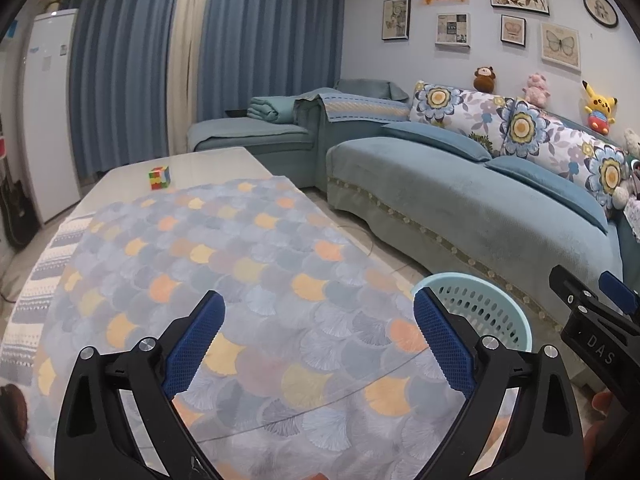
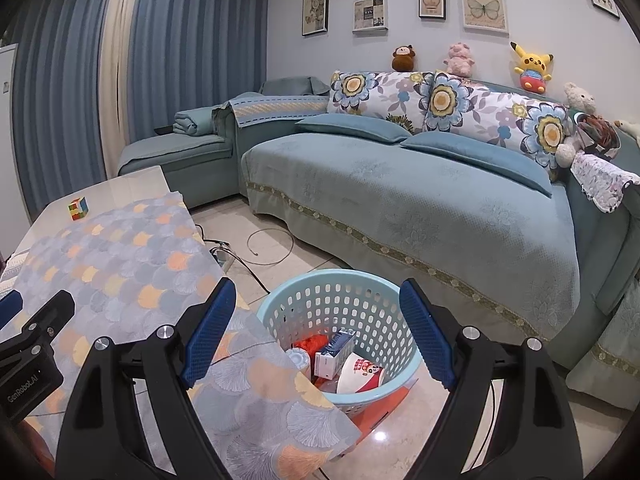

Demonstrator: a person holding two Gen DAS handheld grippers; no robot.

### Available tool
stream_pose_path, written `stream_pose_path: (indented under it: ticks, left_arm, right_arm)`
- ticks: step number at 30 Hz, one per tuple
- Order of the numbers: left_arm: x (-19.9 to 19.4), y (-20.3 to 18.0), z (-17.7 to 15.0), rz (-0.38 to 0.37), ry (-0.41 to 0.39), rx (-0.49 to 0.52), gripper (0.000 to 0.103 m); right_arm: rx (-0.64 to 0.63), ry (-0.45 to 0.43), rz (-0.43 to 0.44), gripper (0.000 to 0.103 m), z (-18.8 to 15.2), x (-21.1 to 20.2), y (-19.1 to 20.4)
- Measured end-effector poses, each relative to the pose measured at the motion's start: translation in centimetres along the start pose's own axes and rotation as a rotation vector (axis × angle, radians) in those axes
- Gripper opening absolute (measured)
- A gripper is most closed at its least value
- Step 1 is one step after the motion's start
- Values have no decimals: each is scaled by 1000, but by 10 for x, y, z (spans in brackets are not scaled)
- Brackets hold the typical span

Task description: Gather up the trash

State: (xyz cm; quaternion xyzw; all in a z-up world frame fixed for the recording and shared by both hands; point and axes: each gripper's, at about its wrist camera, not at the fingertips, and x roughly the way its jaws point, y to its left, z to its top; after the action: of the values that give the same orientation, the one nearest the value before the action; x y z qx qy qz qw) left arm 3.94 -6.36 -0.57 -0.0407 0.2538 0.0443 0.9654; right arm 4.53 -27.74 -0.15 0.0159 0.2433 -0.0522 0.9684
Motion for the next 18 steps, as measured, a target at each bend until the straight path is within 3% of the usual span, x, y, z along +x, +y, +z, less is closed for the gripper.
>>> stream_pose_path:
  ticks: [18]
  left_arm:
    - [1, -3, -5, 0, 8, -8, 94]
  right_arm:
    - [-11, 17, 7, 80, -1, 2, 4]
